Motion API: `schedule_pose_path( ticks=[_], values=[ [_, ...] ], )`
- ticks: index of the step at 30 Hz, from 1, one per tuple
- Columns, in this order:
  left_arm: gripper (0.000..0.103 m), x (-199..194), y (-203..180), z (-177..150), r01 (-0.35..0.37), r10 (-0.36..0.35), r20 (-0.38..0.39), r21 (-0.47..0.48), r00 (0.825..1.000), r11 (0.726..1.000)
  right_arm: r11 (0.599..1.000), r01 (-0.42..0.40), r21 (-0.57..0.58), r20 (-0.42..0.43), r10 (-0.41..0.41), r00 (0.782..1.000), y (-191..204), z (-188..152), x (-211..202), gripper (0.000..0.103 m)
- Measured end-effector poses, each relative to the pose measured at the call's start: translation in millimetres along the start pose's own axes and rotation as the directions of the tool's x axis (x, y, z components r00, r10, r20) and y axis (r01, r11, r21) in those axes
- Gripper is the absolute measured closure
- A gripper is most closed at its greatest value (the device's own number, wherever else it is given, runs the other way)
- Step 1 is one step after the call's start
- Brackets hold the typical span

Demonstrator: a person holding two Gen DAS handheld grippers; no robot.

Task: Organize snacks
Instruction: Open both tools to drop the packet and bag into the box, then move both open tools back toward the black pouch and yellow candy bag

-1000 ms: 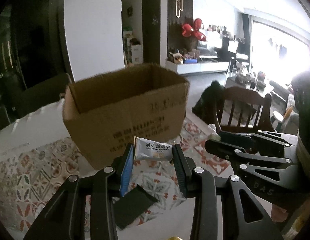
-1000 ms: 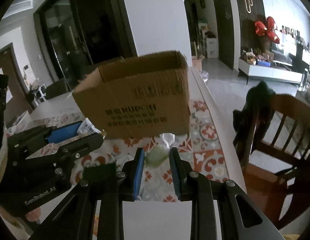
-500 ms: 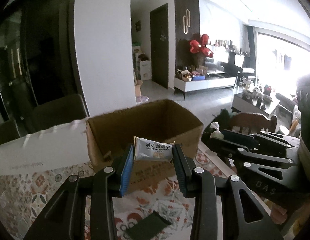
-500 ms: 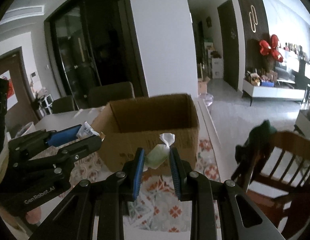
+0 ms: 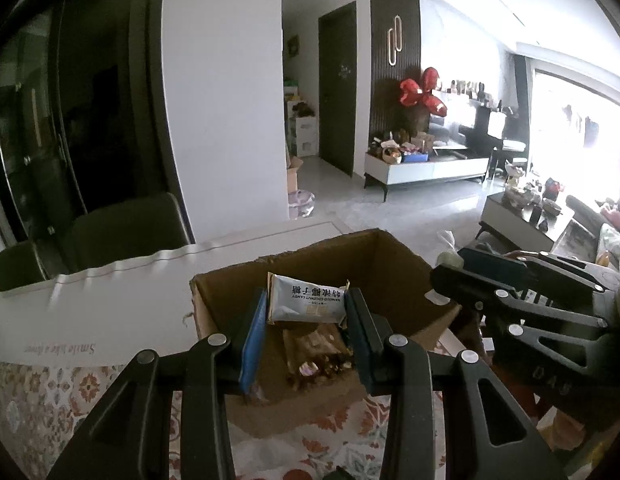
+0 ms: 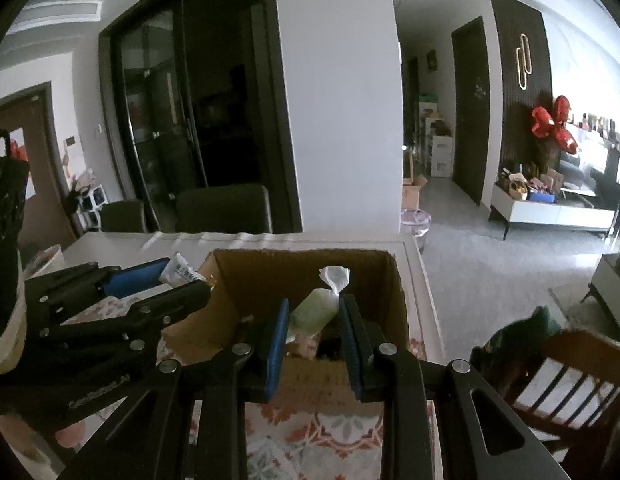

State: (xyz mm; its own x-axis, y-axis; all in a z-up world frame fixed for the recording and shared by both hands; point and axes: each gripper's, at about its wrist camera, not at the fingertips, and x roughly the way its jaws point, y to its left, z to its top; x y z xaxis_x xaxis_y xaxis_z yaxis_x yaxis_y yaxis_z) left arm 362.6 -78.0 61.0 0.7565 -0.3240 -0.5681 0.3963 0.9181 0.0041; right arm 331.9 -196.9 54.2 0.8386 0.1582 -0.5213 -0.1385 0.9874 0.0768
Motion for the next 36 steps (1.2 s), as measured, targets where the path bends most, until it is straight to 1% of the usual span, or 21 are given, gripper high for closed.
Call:
schedule_pose_path(
  ticks=[7, 8, 10, 11, 13, 15, 18, 22, 24, 26, 30, 36],
  values=[
    [0.063, 30, 12, 12, -0.011, 0.01, -0.062, -0.016, 0.998, 1.0, 1.0, 0.02, -0.017, -0.048, -0.021, 0.999, -5, 15, 28, 0.076],
    [0.061, 33, 12, 13, -0.017, 0.016, -0.07, -0.008, 0.997, 1.0, 1.0, 0.025, -0.019, -0.055, -0.026, 0.998, -6, 17, 32, 0.076],
    [0.047, 39, 13, 14, -0.04, 0.04, -0.09, 0.001, 0.995, 0.999, 0.999, 0.027, -0.02, -0.067, -0.028, 0.997, -8, 18, 37, 0.074],
    [0.037, 39, 14, 14, -0.056, 0.055, -0.095, -0.001, 0.994, 0.998, 0.999, 0.026, -0.02, -0.078, -0.028, 0.997, -8, 19, 39, 0.072],
    [0.036, 37, 16, 13, -0.075, 0.074, -0.092, -0.005, 0.993, 0.997, 0.999, 0.041, -0.013, -0.089, -0.042, 0.995, -11, 19, 42, 0.05],
    [0.036, 31, 16, 10, -0.084, 0.084, -0.082, 0.007, 0.993, 0.996, 0.998, 0.068, -0.02, -0.081, -0.069, 0.994, -12, 17, 40, 0.05],
    [0.035, 21, 16, 4, -0.103, 0.105, -0.061, 0.035, 0.993, 0.994, 0.997, 0.072, -0.017, -0.089, -0.073, 0.993, -11, 12, 36, 0.05],
    [0.033, 1, 12, -7, -0.104, 0.106, -0.027, 0.074, 0.994, 0.992, 0.996, 0.082, -0.03, -0.086, -0.085, 0.993, -4, 0, 22, 0.049],
    [0.033, -9, 9, -13, -0.103, 0.105, -0.014, 0.102, 0.994, 0.989, 0.994, 0.101, -0.036, -0.081, -0.104, 0.991, 0, -6, 13, 0.045],
    [0.033, -23, 9, -21, -0.104, 0.104, 0.009, 0.128, 0.995, 0.986, 0.993, 0.112, -0.031, -0.063, -0.113, 0.992, 4, -12, 2, 0.044],
    [0.033, -46, 8, -32, -0.089, 0.084, 0.034, 0.162, 0.996, 0.983, 0.989, 0.141, -0.03, -0.042, -0.143, 0.989, 17, -23, -20, 0.044],
    [0.033, -78, 9, -54, -0.061, 0.048, 0.063, 0.214, 0.997, 0.975, 0.99, 0.137, -0.031, -0.017, -0.137, 0.99, 41, -41, -49, 0.044]
  ],
)
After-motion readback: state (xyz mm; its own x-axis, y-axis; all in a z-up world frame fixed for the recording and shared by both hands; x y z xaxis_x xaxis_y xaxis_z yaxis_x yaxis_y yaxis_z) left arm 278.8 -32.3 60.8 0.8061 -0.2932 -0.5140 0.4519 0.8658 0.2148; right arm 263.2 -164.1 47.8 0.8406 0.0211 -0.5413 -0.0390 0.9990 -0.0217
